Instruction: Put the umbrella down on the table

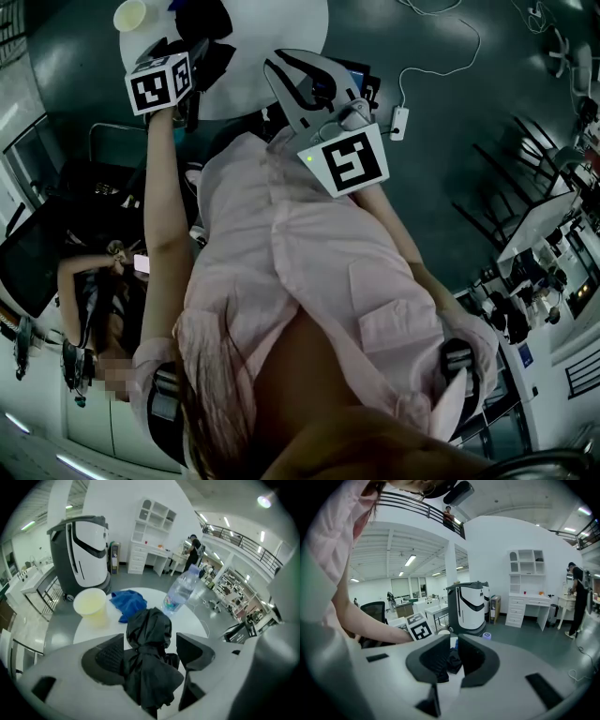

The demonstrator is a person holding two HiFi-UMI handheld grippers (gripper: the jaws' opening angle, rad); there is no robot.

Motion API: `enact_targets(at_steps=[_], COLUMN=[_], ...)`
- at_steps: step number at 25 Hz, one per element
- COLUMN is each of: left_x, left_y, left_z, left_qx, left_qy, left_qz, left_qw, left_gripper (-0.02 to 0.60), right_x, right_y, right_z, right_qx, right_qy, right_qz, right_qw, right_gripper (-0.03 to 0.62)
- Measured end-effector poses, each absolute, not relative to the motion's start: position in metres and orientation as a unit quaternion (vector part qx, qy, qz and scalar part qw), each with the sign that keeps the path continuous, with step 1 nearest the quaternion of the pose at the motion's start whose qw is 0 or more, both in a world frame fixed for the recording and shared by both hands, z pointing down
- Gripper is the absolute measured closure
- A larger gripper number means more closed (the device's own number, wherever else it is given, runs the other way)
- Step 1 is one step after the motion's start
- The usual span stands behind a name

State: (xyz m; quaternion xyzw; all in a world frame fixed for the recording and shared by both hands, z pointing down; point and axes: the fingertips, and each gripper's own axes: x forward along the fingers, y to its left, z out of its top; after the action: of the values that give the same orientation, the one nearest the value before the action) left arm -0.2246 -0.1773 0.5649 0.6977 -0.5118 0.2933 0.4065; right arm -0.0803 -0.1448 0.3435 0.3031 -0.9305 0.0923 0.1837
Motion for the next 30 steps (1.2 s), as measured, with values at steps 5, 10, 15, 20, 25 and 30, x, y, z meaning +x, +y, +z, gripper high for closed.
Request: enact_targets(at_steps=[5, 10, 15, 20, 25, 30], left_x=[-0.226, -0.217, -0.207, -0.216, -0.209, -0.192], left_y=[-0.177, -0.171, -0.150, -0.117, -0.100, -0.102], left_z=[0.493, 0.426, 0.378, 0.335, 0.320, 0.319], left_qx=[0.720, 0.731, 0.733, 0.728, 0.719, 0.729], left_qy=[-0.547, -0.591, -0.621, -0.644, -0.664, -0.655], left_qz=[0.196, 0.143, 0.134, 0.113, 0.120, 0.117], left_qw=[0.379, 0.311, 0.245, 0.206, 0.166, 0.160], left_gripper=[0.321, 0.497, 0.561, 0.561, 0.561, 0.562], right_x=[-0.079, -0.063, -0.054, -0.070, -0.071, -0.084], right_y=[-0.143, -0.149, -0.153, -0.145, -0.144, -0.135], right_z=[0.343, 0.340, 0.337, 0.336, 0.341, 0.341], right_qx=[0.304, 0.312, 0.310, 0.289, 0.280, 0.248], right_qy=[-0.931, -0.930, -0.933, -0.940, -0.943, -0.949], right_qz=[0.088, 0.081, 0.072, 0.058, 0.049, 0.026], right_qw=[0.181, 0.175, 0.166, 0.172, 0.173, 0.191], right_gripper=[0.551, 0.551, 0.553, 0.553, 0.553, 0.553])
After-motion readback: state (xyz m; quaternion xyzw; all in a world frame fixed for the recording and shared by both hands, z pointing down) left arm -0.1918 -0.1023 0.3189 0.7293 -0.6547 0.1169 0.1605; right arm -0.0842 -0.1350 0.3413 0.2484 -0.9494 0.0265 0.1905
